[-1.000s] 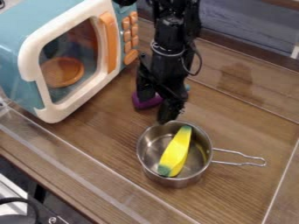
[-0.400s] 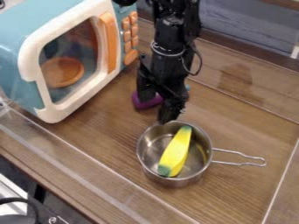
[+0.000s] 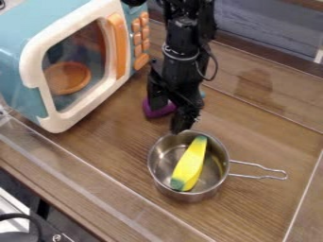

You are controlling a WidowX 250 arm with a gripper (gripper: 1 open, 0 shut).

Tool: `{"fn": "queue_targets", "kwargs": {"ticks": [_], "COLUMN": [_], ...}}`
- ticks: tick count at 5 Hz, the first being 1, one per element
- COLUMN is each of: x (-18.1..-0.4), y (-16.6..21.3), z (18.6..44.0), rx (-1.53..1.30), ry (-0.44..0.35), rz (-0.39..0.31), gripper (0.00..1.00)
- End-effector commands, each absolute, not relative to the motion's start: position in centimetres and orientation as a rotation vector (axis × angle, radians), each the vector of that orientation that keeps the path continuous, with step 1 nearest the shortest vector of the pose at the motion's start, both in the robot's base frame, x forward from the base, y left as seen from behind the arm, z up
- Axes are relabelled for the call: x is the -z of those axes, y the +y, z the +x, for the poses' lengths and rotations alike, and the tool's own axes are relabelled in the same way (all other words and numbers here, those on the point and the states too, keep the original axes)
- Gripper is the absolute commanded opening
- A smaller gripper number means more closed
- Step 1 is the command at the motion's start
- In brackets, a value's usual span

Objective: Put the eggplant in the silver pot

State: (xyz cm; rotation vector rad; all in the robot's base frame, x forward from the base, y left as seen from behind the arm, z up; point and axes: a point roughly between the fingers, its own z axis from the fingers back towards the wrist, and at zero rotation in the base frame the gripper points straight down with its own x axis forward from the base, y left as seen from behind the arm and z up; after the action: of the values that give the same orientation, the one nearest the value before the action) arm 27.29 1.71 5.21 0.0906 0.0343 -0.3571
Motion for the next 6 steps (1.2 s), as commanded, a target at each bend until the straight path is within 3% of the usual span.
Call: {"fn": "queue_targets", "kwargs": {"ticks": [1, 6], "x": [-7.13, -7.57], "y": [2.00, 2.47], "z": [27.89, 28.12], "rx": [0.338, 0.299], "ry": [-0.033, -0.065], "rz": [0.100, 0.101], "gripper": [1.00, 1.00]}}
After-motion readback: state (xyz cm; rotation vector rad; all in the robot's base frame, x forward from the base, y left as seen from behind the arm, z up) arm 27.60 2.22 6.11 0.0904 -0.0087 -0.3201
